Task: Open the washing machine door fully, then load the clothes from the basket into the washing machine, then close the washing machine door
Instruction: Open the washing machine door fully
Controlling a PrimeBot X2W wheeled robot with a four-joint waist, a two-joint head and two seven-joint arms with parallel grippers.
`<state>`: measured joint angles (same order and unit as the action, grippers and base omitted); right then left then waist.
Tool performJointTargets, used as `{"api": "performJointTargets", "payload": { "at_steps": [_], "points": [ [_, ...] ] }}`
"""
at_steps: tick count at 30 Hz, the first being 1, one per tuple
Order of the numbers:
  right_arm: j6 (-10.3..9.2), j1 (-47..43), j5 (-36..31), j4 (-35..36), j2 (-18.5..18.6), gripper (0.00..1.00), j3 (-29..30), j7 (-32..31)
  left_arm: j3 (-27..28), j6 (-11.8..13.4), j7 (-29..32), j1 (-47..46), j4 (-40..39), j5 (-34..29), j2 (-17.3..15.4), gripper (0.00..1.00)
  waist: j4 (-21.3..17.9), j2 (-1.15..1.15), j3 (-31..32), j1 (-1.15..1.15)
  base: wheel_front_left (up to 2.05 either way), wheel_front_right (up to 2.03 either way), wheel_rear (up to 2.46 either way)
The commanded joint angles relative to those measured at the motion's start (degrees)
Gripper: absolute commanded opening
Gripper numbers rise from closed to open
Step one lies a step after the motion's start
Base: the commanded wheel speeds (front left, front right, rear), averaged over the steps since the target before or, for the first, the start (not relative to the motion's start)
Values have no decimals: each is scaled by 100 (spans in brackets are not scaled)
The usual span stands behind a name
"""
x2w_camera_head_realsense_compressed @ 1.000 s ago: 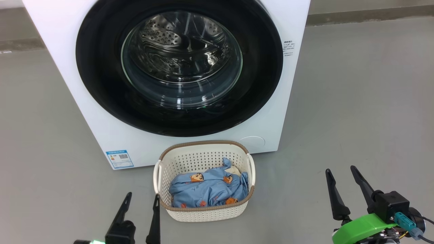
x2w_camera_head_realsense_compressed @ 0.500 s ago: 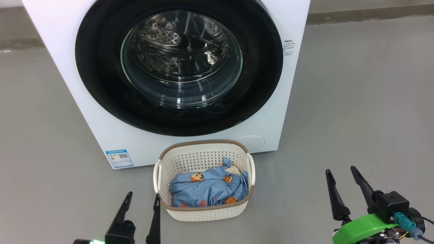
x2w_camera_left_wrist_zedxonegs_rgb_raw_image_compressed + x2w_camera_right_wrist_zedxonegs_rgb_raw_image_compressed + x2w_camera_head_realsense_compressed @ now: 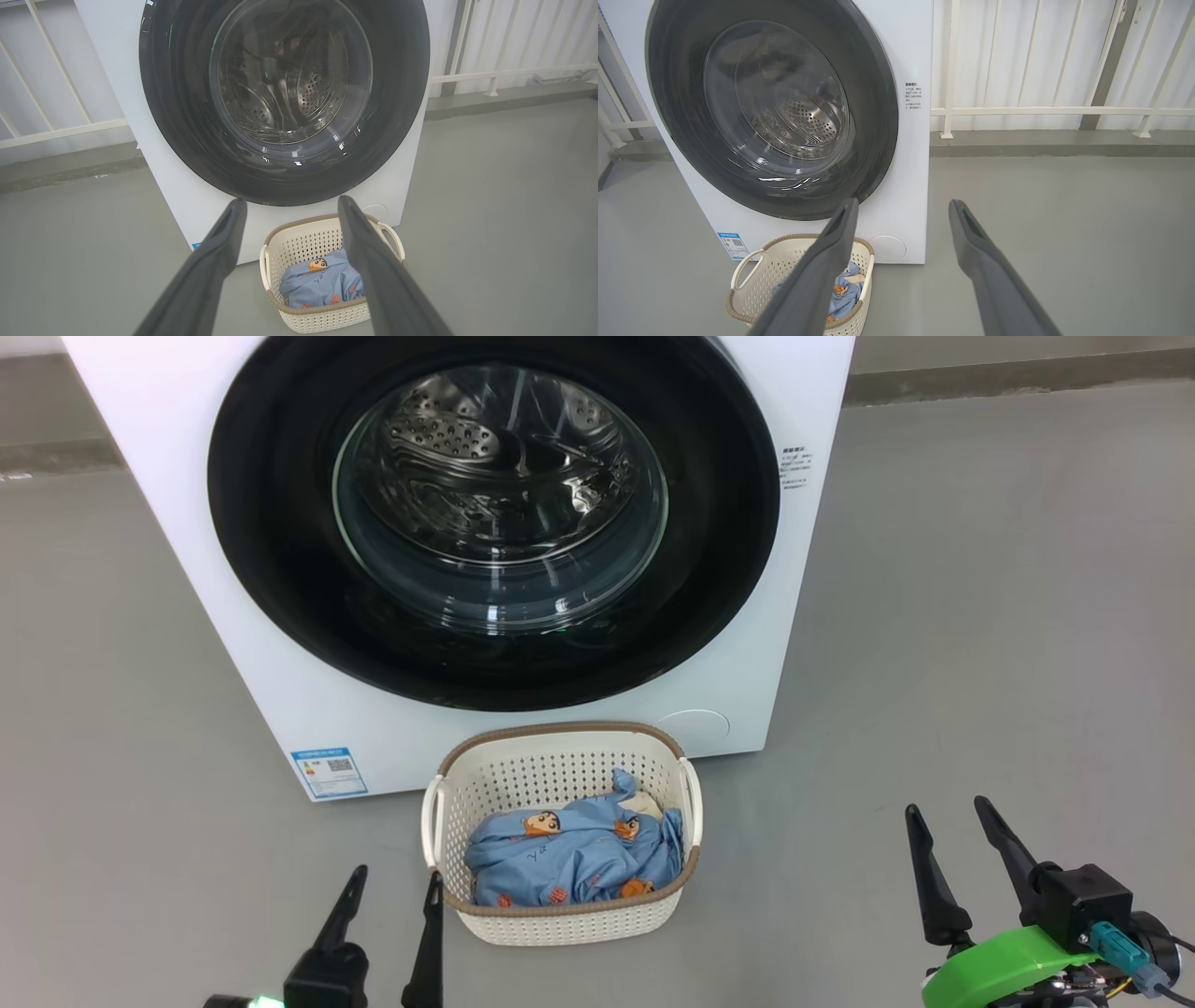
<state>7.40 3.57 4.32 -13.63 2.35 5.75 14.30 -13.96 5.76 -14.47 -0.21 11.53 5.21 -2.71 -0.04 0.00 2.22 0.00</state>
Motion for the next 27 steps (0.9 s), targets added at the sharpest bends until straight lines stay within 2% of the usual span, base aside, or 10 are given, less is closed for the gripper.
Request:
{"api": "performJointTargets", "payload": {
  "at_steps": [1, 10, 23, 27],
  "points": [
    [9, 272, -47, 122, 53, 100, -124, 70, 206, -26, -52, -111, -152, 36, -18, 100, -4, 0, -2, 0, 41, 41, -82],
    [9, 283, -54, 92, 53, 100, -102, 70, 212, -25, -52, -116, -141, 99, -17, 100, -17, 0, -13, 0, 83, 64, -147],
    [9, 287, -43, 17, 53, 100, -136, 70, 222, -14, -52, -149, -146, 160, -17, 100, -23, 0, -19, 0, 158, 81, -239],
    [9, 298, -41, -7, 53, 100, -134, 70, 278, 77, -52, -139, -234, 140, -17, 100, -27, 0, -12, 0, 146, 63, -208]
  ]
}}
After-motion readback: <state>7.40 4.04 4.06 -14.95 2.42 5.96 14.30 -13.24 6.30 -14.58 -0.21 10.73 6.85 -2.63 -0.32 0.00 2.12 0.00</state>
